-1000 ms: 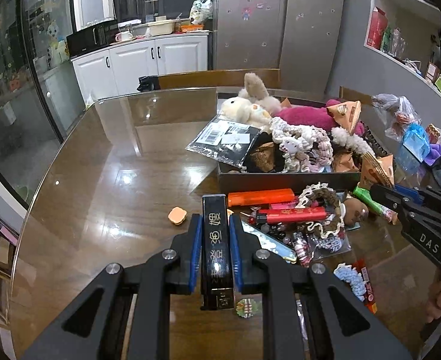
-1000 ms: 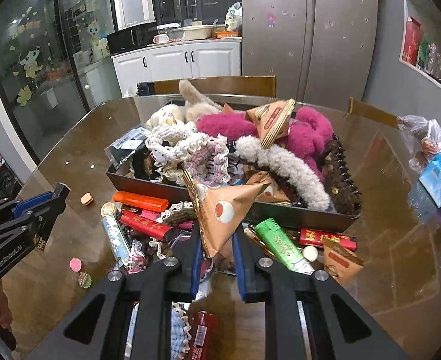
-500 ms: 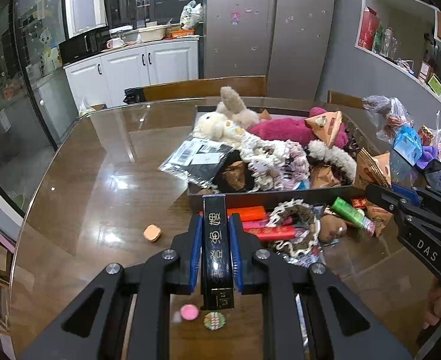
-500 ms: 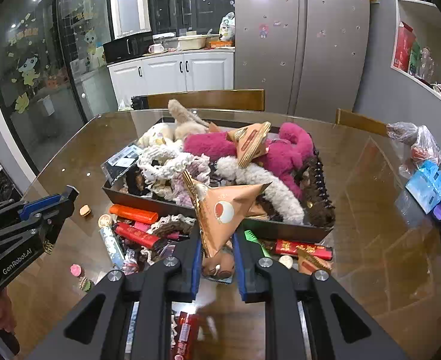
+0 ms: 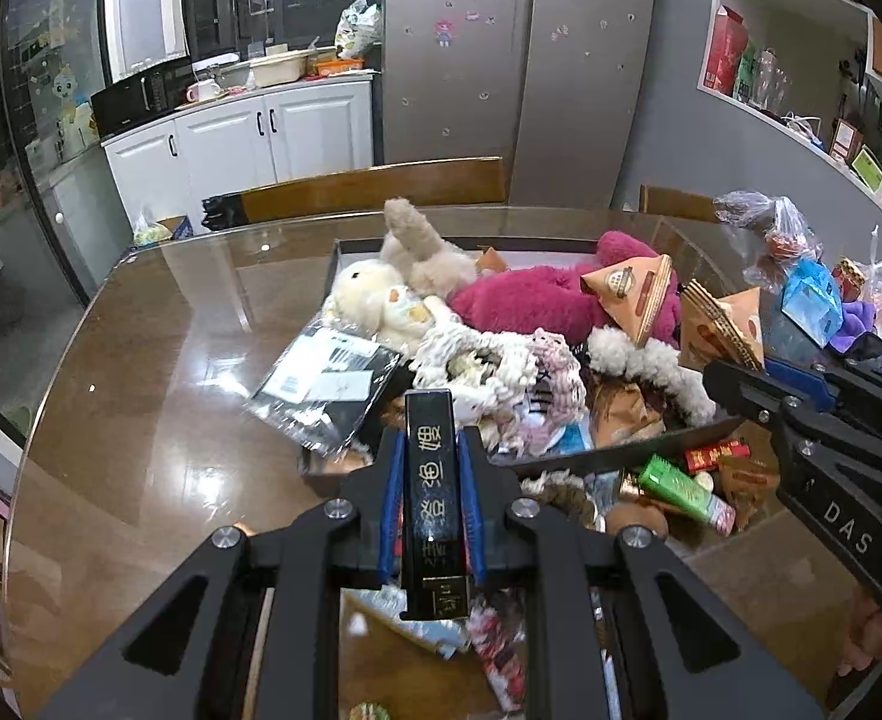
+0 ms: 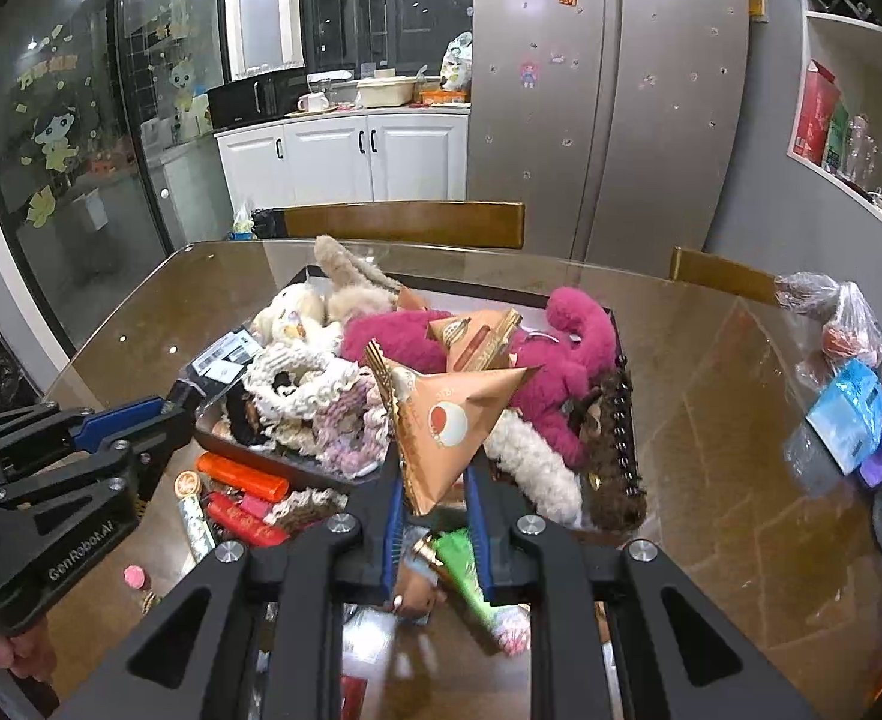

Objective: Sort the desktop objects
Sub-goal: 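Carry the black box and tan snack over the tray with both grippers, then open both grippers to drop the box and snack into the tray, then move both grippers back toward the loose items on the table, then grasp the blue knitted scrunchie with the left gripper while the right grasps a tan snack bag, then carry the blue scrunchie and tan snack bag over the tray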

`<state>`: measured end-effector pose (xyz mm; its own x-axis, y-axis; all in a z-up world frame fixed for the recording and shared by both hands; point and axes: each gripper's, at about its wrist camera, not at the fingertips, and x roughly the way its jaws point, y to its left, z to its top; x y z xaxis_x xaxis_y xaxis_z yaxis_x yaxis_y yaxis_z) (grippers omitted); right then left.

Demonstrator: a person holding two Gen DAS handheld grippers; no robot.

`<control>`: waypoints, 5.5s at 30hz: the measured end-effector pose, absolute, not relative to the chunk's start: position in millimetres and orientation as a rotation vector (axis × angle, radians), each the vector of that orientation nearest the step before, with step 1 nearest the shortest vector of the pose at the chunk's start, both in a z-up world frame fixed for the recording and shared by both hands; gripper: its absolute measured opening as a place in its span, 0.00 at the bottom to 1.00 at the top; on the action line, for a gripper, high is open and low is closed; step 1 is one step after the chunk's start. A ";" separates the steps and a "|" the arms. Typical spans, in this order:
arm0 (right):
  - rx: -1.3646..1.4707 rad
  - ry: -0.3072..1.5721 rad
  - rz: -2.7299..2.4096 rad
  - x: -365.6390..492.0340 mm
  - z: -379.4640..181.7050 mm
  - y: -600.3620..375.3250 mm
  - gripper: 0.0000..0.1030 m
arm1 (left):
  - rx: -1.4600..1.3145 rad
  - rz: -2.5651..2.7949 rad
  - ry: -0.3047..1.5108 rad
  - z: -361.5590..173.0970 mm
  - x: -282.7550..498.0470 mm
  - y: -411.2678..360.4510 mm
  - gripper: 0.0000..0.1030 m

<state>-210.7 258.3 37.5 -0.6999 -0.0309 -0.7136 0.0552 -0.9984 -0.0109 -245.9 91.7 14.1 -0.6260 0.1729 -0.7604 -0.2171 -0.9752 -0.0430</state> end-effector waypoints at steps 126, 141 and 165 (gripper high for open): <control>1.348 0.006 -2.893 -161.0 -53.6 348.8 0.77 | -1.331 2.561 -0.029 -74.3 -125.5 124.0 0.86; 1.381 -0.021 -2.889 -168.9 -64.6 356.3 0.34 | -1.313 2.556 -0.059 -70.2 -120.9 116.1 0.16; 1.223 -0.161 -2.869 -139.1 -28.7 330.7 0.27 | -1.159 2.660 -0.066 -11.5 -94.1 87.5 0.14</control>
<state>-139.1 330.7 -28.7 -0.6932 -0.0579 -0.7184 -0.0228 -0.9945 0.1022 -94.1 87.5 -11.5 -0.6570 0.2356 -0.7162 -0.1998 -0.9704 -0.1359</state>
